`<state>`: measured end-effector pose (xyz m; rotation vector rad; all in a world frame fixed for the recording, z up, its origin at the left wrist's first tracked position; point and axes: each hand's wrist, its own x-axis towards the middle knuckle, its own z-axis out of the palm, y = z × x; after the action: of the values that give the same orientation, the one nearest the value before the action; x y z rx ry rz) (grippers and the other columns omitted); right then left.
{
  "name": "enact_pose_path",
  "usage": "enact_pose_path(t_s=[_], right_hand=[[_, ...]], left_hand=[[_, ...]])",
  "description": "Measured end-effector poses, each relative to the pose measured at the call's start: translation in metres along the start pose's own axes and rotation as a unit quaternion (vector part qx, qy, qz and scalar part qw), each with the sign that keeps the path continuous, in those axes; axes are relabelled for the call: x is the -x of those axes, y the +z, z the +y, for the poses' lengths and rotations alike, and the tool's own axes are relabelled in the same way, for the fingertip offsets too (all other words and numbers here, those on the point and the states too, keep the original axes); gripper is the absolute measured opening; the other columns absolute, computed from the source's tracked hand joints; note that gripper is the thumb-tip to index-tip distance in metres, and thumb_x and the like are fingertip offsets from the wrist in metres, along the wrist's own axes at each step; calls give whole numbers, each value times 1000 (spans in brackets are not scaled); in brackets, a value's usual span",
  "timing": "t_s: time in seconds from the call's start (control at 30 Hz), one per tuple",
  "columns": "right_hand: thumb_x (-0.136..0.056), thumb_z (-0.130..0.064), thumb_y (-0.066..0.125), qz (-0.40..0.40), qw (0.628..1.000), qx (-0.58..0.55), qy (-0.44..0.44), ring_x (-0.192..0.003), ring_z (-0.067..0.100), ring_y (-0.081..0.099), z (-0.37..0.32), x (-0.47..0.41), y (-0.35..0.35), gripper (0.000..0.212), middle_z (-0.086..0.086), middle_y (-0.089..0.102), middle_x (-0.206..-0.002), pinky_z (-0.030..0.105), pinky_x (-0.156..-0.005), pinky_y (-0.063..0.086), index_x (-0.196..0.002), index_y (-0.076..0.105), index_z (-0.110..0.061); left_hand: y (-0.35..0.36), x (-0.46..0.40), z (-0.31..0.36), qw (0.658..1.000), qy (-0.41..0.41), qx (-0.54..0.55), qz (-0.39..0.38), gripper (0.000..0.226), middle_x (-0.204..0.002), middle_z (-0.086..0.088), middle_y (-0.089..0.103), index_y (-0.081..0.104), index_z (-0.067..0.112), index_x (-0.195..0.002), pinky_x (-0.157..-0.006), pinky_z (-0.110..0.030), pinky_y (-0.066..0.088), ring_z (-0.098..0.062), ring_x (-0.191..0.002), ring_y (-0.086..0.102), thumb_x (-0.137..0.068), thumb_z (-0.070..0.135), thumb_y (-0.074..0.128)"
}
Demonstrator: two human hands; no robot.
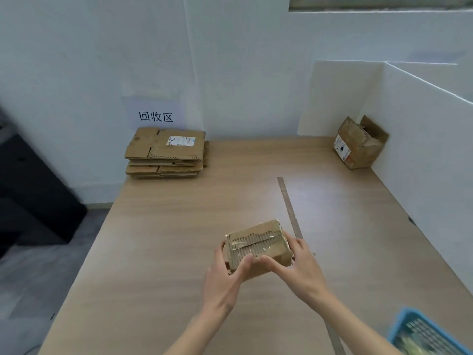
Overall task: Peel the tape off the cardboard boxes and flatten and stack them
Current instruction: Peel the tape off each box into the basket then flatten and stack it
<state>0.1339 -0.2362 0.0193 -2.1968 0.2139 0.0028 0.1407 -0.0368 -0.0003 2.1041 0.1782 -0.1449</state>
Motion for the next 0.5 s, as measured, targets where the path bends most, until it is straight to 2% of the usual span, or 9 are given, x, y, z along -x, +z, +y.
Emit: enact_pose_path(t_s=[0.07,0.17,0.23,0.3,0.37,0.4,0.5], right_hand=[[-50,-105,52,-5,999,23,34,-113,-4,53,19,16,8,113,-28,47,-122,20,-87,46,-146,41,-46],[-50,-106,46,-63,992,53,91,-129,6,49,51,40,18,123,-18,47,-140,34,-104,46,-150,41,-35],[-56,-101,53,-115,984,21,132,-137,8,43,68,57,21,121,-16,42,-150,35,-111,41,-153,37,-31],[-60,-93,62,-121,982,-37,141,-134,4,47,82,71,23,112,-17,45,-148,30,-109,42,-151,39,-32],[-63,-84,71,-101,982,-86,134,-123,-3,53,89,78,21,95,-20,55,-138,22,-99,45,-142,46,-36],[-64,-81,74,-93,982,-101,133,-120,-5,55,90,80,20,89,-21,57,-132,20,-96,46,-138,49,-37],[-65,-81,74,-70,984,-96,132,-121,-1,55,95,82,17,89,-21,56,-130,28,-102,48,-137,51,-35]], left_hand=[[10,13,-19,999,-12,-38,-22,107,-78,11,68,28,49,-146,-69,-32,49,-11,-80,66,-57,107,32],[26,34,-46,994,-35,-77,-65,111,-86,16,63,10,55,-150,-73,-35,48,-20,-93,67,-55,109,30],[35,46,-60,991,-33,-102,-75,108,-82,15,62,6,61,-149,-66,-33,46,-18,-87,65,-55,109,32],[42,52,-69,992,-16,-101,-74,100,-97,13,66,14,64,-145,-72,-34,52,-16,-88,65,-58,106,38],[47,53,-72,991,12,-120,-62,94,-119,16,56,22,61,-143,-87,-40,53,-16,-105,61,-61,103,43],[49,51,-72,989,31,-132,-54,94,-122,16,48,27,57,-144,-93,-41,50,-15,-112,56,-62,102,44],[53,46,-67,992,62,-76,-85,98,-131,23,44,42,40,-144,-104,-31,43,-1,-125,46,-63,94,57]])
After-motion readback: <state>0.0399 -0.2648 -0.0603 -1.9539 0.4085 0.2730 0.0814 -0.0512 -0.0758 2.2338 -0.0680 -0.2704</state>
